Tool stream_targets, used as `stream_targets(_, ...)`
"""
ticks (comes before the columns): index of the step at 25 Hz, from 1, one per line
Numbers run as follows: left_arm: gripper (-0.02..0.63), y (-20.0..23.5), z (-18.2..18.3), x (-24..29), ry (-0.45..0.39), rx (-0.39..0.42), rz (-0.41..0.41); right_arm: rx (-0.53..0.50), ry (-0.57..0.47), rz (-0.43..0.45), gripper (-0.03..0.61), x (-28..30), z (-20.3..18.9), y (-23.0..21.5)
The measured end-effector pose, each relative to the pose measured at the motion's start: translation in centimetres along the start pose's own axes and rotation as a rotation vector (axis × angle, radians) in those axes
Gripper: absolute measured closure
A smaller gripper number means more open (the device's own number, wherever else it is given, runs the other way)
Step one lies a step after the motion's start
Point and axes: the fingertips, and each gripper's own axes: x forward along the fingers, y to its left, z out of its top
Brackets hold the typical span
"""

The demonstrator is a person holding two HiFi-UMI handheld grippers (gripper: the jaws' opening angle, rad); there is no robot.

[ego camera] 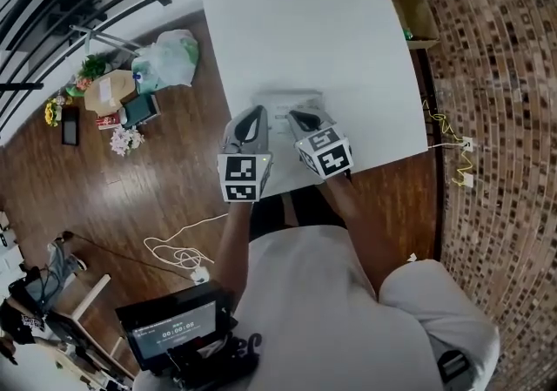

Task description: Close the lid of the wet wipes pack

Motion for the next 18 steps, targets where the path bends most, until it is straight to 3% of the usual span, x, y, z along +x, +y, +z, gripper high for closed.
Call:
stream_targets(9, 0.597, 0.2, -1.8, -0.9, 0.025, -0.005, -0.009, -0.067, 0.027, -0.058, 0.589, 1.7, -2.5, 0.3)
stream_targets(14, 0.597, 0.4, -0.7, -2.4, -0.005, 0.012, -0.028, -0.016, 0.048, -0.091, 0.589, 1.2, -2.7, 0.2)
stream_targets(18, 0.597, 0.5, 0.8, -3.8, -0.047, 0.015, -0.045, -0.024, -0.027, -0.094, 0.588, -0.8, -1.2, 1.5)
